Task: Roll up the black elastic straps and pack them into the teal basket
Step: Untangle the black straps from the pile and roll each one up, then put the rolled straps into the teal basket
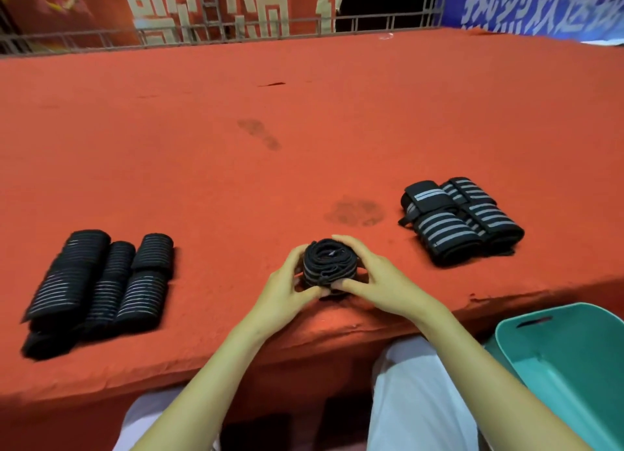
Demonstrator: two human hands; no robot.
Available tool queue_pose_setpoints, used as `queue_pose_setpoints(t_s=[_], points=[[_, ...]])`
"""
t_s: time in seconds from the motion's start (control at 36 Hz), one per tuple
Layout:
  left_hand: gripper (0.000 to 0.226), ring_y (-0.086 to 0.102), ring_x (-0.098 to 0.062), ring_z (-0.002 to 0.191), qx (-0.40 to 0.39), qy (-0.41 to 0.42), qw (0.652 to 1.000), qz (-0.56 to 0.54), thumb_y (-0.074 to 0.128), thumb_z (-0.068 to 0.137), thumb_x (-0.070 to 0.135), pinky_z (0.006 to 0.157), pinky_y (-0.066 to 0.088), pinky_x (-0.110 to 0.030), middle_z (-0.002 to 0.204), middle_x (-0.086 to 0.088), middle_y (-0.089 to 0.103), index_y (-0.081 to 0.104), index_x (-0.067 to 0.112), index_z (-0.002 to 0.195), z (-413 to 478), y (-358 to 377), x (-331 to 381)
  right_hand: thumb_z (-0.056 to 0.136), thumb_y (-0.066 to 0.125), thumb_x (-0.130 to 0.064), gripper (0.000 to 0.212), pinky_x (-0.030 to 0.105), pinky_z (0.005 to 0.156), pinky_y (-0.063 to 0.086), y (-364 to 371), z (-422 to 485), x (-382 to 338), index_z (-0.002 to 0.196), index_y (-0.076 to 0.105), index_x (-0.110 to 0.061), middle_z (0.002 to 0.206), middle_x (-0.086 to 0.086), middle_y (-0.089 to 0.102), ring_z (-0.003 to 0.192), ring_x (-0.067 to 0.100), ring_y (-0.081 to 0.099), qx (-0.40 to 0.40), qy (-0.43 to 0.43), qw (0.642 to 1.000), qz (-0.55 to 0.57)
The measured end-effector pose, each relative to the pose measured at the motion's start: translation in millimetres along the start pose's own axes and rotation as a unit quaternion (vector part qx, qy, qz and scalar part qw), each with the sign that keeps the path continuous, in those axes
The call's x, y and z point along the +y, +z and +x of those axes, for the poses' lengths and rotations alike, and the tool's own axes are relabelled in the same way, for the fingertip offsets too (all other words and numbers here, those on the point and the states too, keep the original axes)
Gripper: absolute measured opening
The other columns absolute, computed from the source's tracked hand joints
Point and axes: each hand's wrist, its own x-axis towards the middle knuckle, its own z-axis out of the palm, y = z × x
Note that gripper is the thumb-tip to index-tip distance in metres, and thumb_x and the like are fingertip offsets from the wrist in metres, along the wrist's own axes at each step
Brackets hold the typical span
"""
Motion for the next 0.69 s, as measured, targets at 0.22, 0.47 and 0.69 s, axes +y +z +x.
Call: queue_pose_setpoints(t_s=[0.22,0.47,0.69], points=[[0.056,0.057,0.002,0.11,-0.008,0.005,1.0,0.03,0.083,0.071,0.023,0.094,0.047,-0.024,0.114,0.014,0.065,0.055,0.028,0.119,9.8,-6.1,7.8,0.082,0.07,-0.004,0.072,0.017,0.102,0.038,-15.5,1.8,-0.7,0.134,0.037,-0.041,0.135,-0.016,0.05,0.124,-0.001,0.048,-0.039,0.016,0.999,0.021],[0.041,0.059,0.007,0.085,0.068,0.009,0.997,0.028,0.082,0.07,0.021,0.079,0.046,-0.014,0.093,0.013,0.068,0.06,0.02,0.105,25.5,35.7,19.8,0.089,0.062,-0.015,0.035,0.022,0.096,0.034,-86.2,-13.4,15.1,0.125,0.058,-0.014,0.125,0.005,0.058,0.118,0.021,0.051,0.204,0.102,0.957,-0.181],[0.038,0.059,-0.008,0.088,0.097,-0.078,0.992,-0.009,0.08,0.073,0.025,0.07,0.041,-0.016,0.095,0.007,0.064,0.057,0.017,0.102,60.9,83.1,46.1,0.097,0.048,-0.037,0.048,0.047,0.103,0.038,-112.9,-7.5,35.9,0.135,0.041,-0.008,0.139,0.017,0.041,0.129,0.038,0.036,0.186,0.321,0.883,-0.286]])
